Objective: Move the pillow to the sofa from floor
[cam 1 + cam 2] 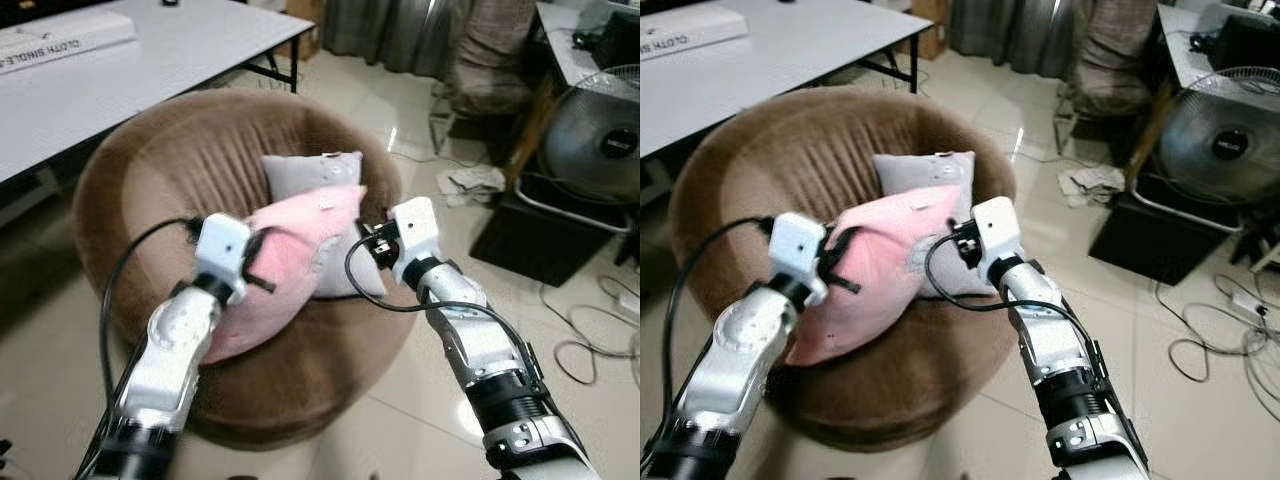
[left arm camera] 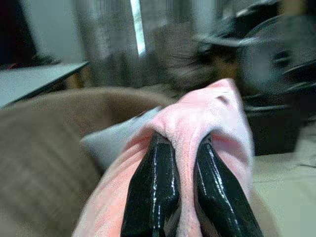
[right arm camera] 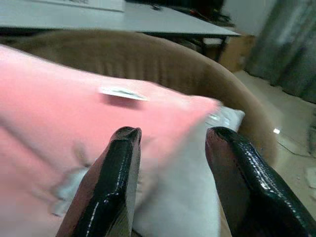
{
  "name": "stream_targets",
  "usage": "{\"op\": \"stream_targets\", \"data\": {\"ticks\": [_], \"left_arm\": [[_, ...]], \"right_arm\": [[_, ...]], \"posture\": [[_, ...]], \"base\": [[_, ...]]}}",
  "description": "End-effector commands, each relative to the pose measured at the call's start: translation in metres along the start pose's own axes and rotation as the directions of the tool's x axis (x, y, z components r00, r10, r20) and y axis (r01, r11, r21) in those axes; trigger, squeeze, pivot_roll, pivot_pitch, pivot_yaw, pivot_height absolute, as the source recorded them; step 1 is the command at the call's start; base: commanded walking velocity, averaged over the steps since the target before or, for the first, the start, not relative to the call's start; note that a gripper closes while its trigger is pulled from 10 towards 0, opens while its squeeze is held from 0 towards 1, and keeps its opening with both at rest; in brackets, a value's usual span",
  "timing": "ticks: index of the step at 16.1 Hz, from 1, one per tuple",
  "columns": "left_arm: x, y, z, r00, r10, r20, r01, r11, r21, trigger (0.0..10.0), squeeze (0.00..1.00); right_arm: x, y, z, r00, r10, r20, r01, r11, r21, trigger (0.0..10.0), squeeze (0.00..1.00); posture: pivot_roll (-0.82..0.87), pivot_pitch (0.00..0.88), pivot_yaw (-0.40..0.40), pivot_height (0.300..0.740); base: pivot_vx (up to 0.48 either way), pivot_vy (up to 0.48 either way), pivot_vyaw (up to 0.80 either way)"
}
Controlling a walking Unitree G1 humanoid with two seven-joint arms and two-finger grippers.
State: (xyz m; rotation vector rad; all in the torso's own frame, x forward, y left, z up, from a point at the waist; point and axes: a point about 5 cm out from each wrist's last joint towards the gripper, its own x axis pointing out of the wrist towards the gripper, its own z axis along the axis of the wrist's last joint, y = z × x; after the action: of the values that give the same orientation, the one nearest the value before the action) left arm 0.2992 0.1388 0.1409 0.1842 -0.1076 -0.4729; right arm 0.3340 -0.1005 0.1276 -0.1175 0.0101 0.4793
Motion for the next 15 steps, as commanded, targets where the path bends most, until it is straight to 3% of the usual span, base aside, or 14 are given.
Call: {"op": "stream_targets", "data": {"ticks": [1, 8, 11, 15], "left_arm": [[0.012, -0.010, 0.026, 0.986, -0.110, 0.127, 0.109, 0.994, 0.013, 10.0, 0.00], [0.041, 0.002, 0.042, 0.965, -0.203, 0.164, 0.202, 0.979, 0.023, 10.0, 0.00], [0.057, 0.019, 0.014, 0.995, -0.089, 0.041, 0.089, 0.996, 0.005, 10.0, 0.00], [0.059, 0.036, -0.023, 0.987, 0.110, -0.120, -0.112, 0.994, -0.011, 10.0, 0.00]], "right_arm": [[-0.006, -0.007, 0.007, 0.999, 0.043, 0.018, -0.043, 0.999, -0.030, 10.0, 0.00], [-0.041, -0.039, 0.028, 0.990, 0.140, 0.004, -0.138, 0.981, -0.138, 10.0, 0.00], [-0.066, -0.038, 0.024, 0.979, 0.189, -0.077, -0.199, 0.966, -0.165, 10.0, 0.00], [-0.098, -0.036, 0.020, 0.964, 0.202, -0.175, -0.230, 0.959, -0.164, 10.0, 0.00]], "posture": [[0.14, 0.000, -0.043, 0.740], [0.04, 0.000, -0.035, 0.740], [-0.02, 0.000, -0.053, 0.740], [-0.11, 0.018, -0.067, 0.740]], "base": [[0.000, 0.000, 0.00], [0.000, 0.000, 0.00], [0.000, 0.000, 0.00], [0.000, 0.000, 0.00]]}}
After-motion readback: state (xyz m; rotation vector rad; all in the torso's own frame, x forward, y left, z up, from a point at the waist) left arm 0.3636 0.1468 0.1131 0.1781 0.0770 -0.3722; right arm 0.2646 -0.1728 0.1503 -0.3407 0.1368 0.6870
